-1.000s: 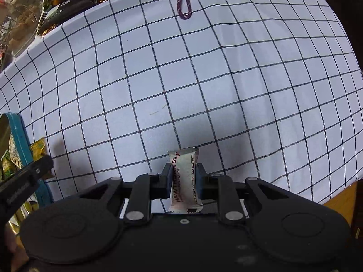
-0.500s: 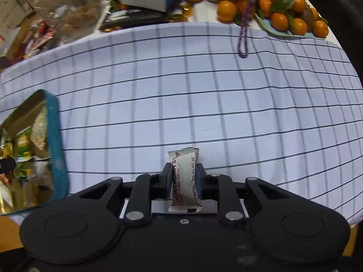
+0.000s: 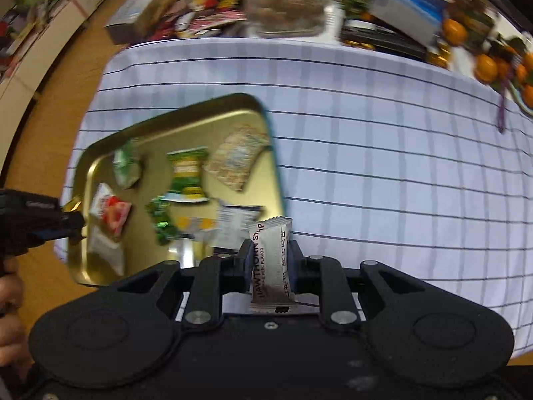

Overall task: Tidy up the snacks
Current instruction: 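Lift both held snacks and carry them over the gold tray, then open both tools to drop the candy and strip into the tray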

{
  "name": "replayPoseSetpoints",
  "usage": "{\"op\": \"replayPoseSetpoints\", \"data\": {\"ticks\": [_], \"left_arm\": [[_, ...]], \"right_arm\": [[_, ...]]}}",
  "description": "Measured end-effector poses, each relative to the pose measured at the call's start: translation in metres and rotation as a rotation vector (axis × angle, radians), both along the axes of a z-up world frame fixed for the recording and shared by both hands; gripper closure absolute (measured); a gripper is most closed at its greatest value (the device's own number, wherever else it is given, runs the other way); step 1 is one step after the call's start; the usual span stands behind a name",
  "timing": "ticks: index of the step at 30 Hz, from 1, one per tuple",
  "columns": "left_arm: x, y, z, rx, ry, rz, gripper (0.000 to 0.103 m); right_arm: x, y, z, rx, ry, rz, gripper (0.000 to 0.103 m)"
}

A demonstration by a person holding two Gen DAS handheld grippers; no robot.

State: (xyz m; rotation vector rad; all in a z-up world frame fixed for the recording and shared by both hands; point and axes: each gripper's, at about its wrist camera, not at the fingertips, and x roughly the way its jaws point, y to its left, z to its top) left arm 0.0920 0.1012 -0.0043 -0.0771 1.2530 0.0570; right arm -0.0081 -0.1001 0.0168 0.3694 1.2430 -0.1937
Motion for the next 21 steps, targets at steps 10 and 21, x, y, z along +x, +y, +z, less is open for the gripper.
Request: {"op": "replayPoseSetpoints", "data": {"ticks": [10, 21], "left_arm": [[0.002, -0.002, 0.018, 0.004, -0.074, -0.024, 0.076], [0.003, 0.01, 0.019, -0.032, -0.061, 0.026, 0.072]], "right_arm": [[0.044, 0.05, 0.04, -0.004, -0.075, 0.089, 0.082], [0.062, 0.06, 0.037, 0.005, -0.078, 0.095, 0.071]]}}
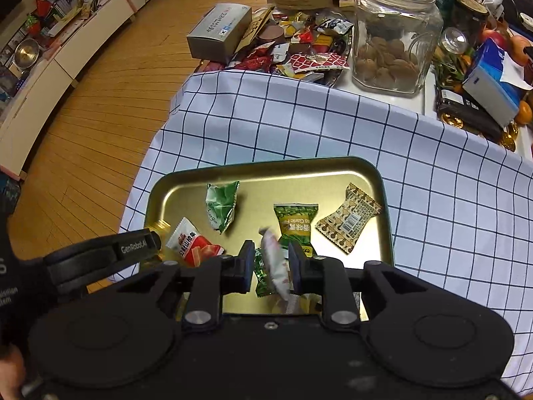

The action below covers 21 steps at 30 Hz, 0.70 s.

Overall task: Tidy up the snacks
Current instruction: 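Open both tools to drop the candy and strip into the tray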

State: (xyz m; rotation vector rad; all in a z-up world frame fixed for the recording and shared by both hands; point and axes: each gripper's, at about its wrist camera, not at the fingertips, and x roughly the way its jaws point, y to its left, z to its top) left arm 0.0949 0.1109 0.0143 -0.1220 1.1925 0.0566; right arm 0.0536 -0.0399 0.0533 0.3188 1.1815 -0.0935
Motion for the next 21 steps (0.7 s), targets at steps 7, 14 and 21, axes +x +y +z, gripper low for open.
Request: {"op": "replayPoseSetpoints", "data": {"ticks": [7, 14, 21], "left_arm": [[-0.004, -0.007, -0.004, 0.016, 0.012, -0.041, 0.071], [-0.011, -0.015, -0.014, 0.021, 0.055, -0.081, 0.07], [-0.028, -0.03, -0.019, 0.076, 0.052, -0.144, 0.07]], "right_arm": [[-0.005, -0.008, -0.01, 0.0, 0.032, -0.02, 0.068], [-0.023, -0.025, -0.023, -0.01, 0.06, -0.06, 0.068], [-0.043, -0.037, -0.036, -0.018, 0.074, -0.067, 0.068]]}}
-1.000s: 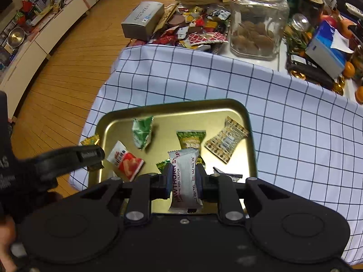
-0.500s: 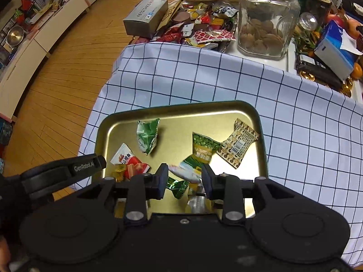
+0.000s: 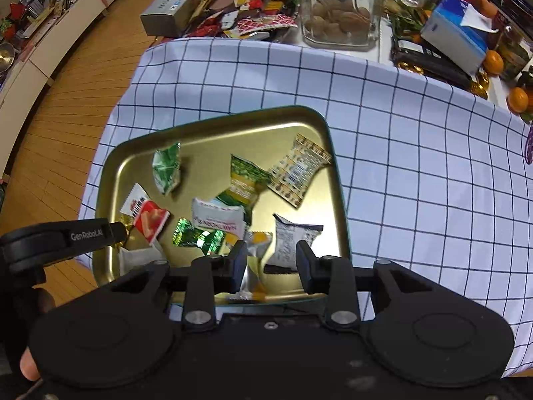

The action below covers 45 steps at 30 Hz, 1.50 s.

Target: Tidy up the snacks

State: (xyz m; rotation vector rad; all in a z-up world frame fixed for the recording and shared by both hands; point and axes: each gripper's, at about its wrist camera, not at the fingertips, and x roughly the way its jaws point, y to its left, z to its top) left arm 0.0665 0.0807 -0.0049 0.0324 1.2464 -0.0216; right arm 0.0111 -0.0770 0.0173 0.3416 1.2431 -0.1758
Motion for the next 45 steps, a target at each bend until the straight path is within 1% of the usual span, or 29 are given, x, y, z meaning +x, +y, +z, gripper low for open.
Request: {"op": "replayPoseSetpoints", "data": {"ticks": [5, 10, 15, 20, 22, 25, 28, 32, 37, 45], "left_arm": [[-0.014, -0.009, 0.003, -0.009, -0.006, -0.046, 0.07], [-0.028, -0.016, 0.005, 0.03, -0.04, -0.066, 0.069], [-0.033, -0.016, 0.001, 0.02, -0.005, -0.069, 0.069], [-0.029, -0.02, -0.007, 0.06, 0.032, -0.045, 0.069], [-0.028, -0.022, -0.009, 0.064, 0.042, -0.038, 0.069], [-0.026, -0.025, -0.01, 0.056, 0.058, -0.032, 0.069], [-0.024, -0.028, -0.008, 0.027, 0.066, -0.031, 0.069], [-0.023, -0.031, -0.003, -0.012, 0.055, -0.027, 0.069], [-0.022, -0.032, -0.003, 0.005, 0.051, -0.014, 0.069], [-0.024, -0.032, -0.003, 0.009, 0.056, -0.028, 0.069]], "right_arm": [[-0.012, -0.006, -0.005, -0.005, -0.008, 0.008, 0.068], [-0.023, -0.011, -0.008, 0.004, -0.024, 0.02, 0.068], [-0.028, -0.019, -0.011, 0.017, -0.012, 0.023, 0.068], [-0.028, -0.025, -0.021, 0.014, 0.023, 0.043, 0.068], [-0.028, -0.028, -0.026, 0.019, 0.031, 0.049, 0.068], [-0.026, -0.033, -0.032, 0.05, 0.046, 0.027, 0.068], [-0.023, -0.037, -0.038, 0.073, 0.086, 0.007, 0.068], [-0.022, -0.041, -0.039, 0.086, 0.086, -0.01, 0.068], [-0.02, -0.042, -0.036, 0.107, 0.071, -0.012, 0.068], [-0.022, -0.039, -0.03, 0.088, 0.044, -0.003, 0.068]]}}
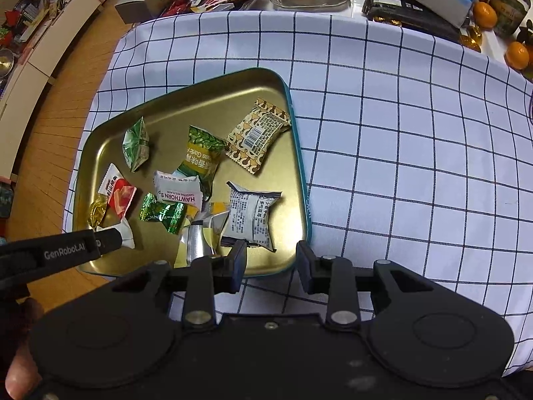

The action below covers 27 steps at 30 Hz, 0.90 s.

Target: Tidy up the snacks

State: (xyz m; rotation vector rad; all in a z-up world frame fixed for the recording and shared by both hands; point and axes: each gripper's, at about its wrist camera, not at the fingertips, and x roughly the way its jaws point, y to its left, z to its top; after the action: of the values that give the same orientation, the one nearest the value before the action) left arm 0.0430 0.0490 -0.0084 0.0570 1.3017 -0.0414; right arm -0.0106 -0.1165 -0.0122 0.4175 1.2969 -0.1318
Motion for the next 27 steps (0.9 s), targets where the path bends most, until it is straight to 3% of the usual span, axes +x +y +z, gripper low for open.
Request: {"op": "replayPoseSetpoints", "data": {"ticks": [27], "left_arm": [[-0.0012, -0.0033, 0.0003, 0.018, -0.004, -0.031, 0.069]], "right_arm": [[-0.0009, -0.0004, -0.002, -0.012, 0.001, 0.018, 0.068]]}}
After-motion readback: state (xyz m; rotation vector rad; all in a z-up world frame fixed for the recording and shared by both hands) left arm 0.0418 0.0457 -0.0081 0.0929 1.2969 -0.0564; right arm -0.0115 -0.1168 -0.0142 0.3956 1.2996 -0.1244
